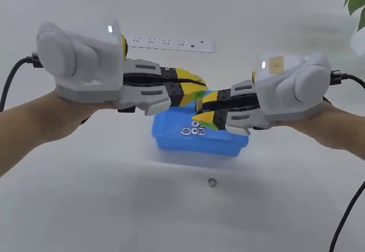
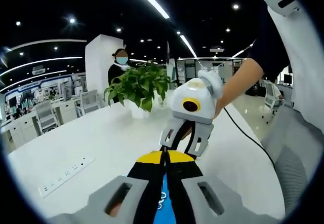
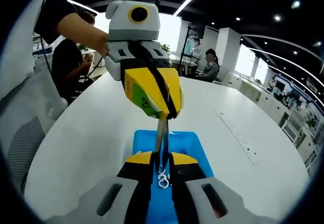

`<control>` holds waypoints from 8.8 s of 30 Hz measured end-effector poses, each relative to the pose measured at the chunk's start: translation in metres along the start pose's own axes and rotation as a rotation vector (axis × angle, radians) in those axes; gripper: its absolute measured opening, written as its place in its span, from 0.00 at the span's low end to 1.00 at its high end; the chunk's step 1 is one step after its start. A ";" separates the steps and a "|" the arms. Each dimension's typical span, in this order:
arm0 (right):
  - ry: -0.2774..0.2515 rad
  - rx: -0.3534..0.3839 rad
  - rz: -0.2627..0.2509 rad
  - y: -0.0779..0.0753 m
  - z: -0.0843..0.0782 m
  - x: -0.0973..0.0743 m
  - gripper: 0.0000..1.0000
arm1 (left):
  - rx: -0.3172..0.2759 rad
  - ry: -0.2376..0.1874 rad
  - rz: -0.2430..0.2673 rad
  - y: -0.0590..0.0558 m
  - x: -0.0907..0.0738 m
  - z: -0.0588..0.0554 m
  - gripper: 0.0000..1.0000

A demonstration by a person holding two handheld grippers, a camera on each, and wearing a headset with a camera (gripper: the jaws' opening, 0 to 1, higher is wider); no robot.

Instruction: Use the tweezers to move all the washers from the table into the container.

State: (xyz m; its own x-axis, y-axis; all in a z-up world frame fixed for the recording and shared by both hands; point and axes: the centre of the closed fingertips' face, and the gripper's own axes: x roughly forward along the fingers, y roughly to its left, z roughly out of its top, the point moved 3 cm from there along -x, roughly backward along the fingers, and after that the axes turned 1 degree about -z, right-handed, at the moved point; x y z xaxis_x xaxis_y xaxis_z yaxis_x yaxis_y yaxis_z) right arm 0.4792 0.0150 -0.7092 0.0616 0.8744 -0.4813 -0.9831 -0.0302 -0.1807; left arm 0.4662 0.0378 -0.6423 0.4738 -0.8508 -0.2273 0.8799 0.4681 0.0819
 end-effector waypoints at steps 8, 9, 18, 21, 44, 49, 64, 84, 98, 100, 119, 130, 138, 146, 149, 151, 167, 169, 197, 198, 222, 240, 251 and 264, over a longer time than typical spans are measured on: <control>0.049 0.051 -0.085 -0.006 -0.013 -0.014 0.28 | 0.017 0.000 0.033 0.010 -0.006 0.003 0.05; 0.049 0.057 -0.102 -0.006 -0.015 -0.018 0.30 | 0.022 0.003 0.036 0.010 -0.007 0.003 0.05; -0.037 0.132 -0.283 0.018 -0.022 -0.079 0.44 | 0.058 0.014 0.033 0.002 -0.018 0.007 0.05; -0.009 0.111 -0.307 0.036 -0.028 -0.097 0.50 | 0.069 -0.003 0.037 -0.002 -0.019 0.012 0.05; -0.003 0.303 -0.375 0.124 -0.062 -0.128 0.85 | 0.064 0.032 -0.103 -0.086 -0.001 -0.011 0.05; 0.079 0.235 -0.322 0.137 -0.073 -0.121 0.91 | 0.043 0.032 -0.107 -0.092 0.004 -0.016 0.05; 0.022 0.345 -0.312 0.150 -0.072 -0.116 1.00 | 0.026 0.074 -0.132 -0.096 0.010 -0.032 0.05; 0.014 0.380 -0.275 0.151 -0.066 -0.102 0.94 | 0.043 0.096 -0.202 -0.104 0.007 -0.037 0.05; -0.032 0.350 -0.102 0.109 -0.039 -0.047 0.67 | 0.065 0.146 -0.260 -0.104 0.015 -0.036 0.05; -0.027 0.343 -0.075 0.108 -0.039 -0.040 0.63 | 0.064 0.149 -0.265 -0.105 0.015 -0.036 0.05; 0.021 0.220 0.057 0.097 -0.042 -0.018 0.12 | 0.061 0.178 -0.254 -0.100 0.014 -0.040 0.05; 0.008 0.177 0.087 0.100 -0.041 -0.017 0.10 | 0.075 0.195 -0.254 -0.102 0.013 -0.043 0.05; -0.005 0.200 0.090 0.102 -0.044 -0.014 0.11 | 0.076 0.202 -0.252 -0.102 0.012 -0.045 0.06; -0.014 0.188 0.090 0.099 -0.046 -0.012 0.10 | 0.074 0.210 -0.230 -0.096 0.011 -0.047 0.06; -0.020 0.193 0.087 0.099 -0.046 -0.013 0.10 | 0.060 0.213 -0.221 -0.096 0.011 -0.047 0.06; -0.020 0.188 0.081 0.098 -0.045 -0.013 0.10 | 0.060 0.224 -0.204 -0.096 0.012 -0.049 0.07; -0.032 0.150 0.090 0.101 -0.031 -0.010 0.09 | -0.003 0.176 -0.031 -0.099 -0.008 -0.041 0.35; -0.034 0.135 0.095 0.101 -0.026 -0.012 0.09 | -0.024 0.162 0.001 -0.099 -0.015 -0.039 0.38; -0.137 0.065 -0.050 0.026 0.040 -0.056 0.09 | -0.323 -0.036 0.281 -0.100 -0.087 -0.036 0.88; -0.136 0.065 -0.050 0.022 0.040 -0.055 0.09 | -0.323 -0.031 0.282 -0.100 -0.089 -0.038 0.89; -0.003 0.062 -0.076 -0.012 -0.018 0.018 0.09 | -0.327 0.007 0.307 -0.102 -0.105 -0.058 1.00; 0.031 0.086 -0.062 -0.008 -0.040 0.022 0.10 | -0.342 0.040 0.312 -0.111 -0.097 -0.055 1.00; 0.025 0.082 -0.063 -0.008 -0.034 0.020 0.10 | -0.338 0.037 0.306 -0.112 -0.097 -0.052 0.99; -0.076 0.097 -0.071 -0.008 -0.009 0.016 0.07 | -0.331 -0.005 0.339 -0.092 -0.095 -0.038 0.98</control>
State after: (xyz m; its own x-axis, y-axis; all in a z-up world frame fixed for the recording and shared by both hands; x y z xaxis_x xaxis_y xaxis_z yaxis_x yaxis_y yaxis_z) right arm 0.4895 0.0248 -0.7237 0.1218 0.9070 -0.4031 -0.9890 0.0765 -0.1267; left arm 0.3394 0.0846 -0.6656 0.7332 -0.6375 -0.2368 0.6168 0.7700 -0.1632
